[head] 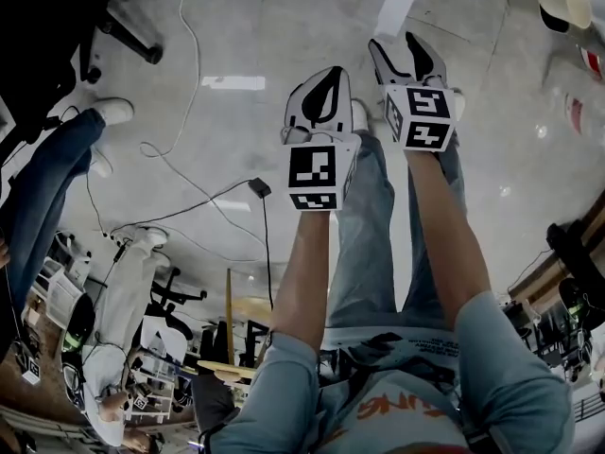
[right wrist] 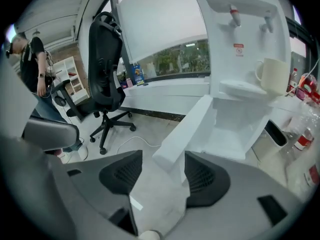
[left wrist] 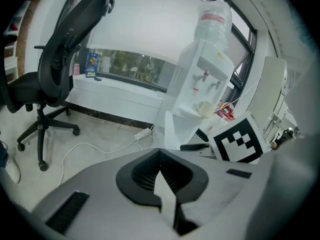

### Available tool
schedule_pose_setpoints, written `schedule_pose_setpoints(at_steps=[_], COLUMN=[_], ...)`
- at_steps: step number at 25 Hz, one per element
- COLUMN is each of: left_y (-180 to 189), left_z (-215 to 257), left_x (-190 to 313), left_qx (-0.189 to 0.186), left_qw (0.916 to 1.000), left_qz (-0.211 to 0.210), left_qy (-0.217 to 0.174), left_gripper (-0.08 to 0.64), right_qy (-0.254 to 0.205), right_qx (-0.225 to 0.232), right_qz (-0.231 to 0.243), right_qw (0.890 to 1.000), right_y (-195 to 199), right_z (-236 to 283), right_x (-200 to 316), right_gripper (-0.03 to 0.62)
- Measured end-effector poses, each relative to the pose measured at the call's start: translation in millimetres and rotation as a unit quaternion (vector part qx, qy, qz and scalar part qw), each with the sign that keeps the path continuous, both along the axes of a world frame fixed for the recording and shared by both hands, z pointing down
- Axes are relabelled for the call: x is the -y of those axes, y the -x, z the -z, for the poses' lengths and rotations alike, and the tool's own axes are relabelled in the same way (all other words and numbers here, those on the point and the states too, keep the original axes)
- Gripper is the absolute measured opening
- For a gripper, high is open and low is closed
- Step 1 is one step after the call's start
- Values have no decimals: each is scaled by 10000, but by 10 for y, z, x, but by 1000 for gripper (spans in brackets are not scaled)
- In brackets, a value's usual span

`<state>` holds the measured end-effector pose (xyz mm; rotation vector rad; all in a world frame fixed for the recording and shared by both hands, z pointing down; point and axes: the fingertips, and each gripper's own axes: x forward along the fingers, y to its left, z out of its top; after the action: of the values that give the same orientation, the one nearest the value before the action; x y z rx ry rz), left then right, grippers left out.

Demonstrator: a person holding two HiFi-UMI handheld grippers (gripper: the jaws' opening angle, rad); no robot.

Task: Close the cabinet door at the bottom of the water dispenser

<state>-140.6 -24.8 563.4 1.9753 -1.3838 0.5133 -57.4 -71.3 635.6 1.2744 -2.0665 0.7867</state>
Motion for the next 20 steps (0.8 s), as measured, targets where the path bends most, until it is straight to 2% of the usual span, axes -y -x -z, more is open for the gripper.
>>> schedule_pose_setpoints(at_steps=[10, 20], left_y=[108, -117], left_z=[-99, -210], left_x=[94, 132], left_qx=[20, 141], left_qw=[9999, 9996], left_qz=[25, 59], left_qy=[105, 224], left_gripper=[11, 11], right_qy=[371, 399], right_qx=[-189, -126], right_qz=[-442, -295], right_qw=[9982, 9987], right_y=[36, -166], right_z=[-283, -316], right_x=[153, 93], right_gripper=[256, 255])
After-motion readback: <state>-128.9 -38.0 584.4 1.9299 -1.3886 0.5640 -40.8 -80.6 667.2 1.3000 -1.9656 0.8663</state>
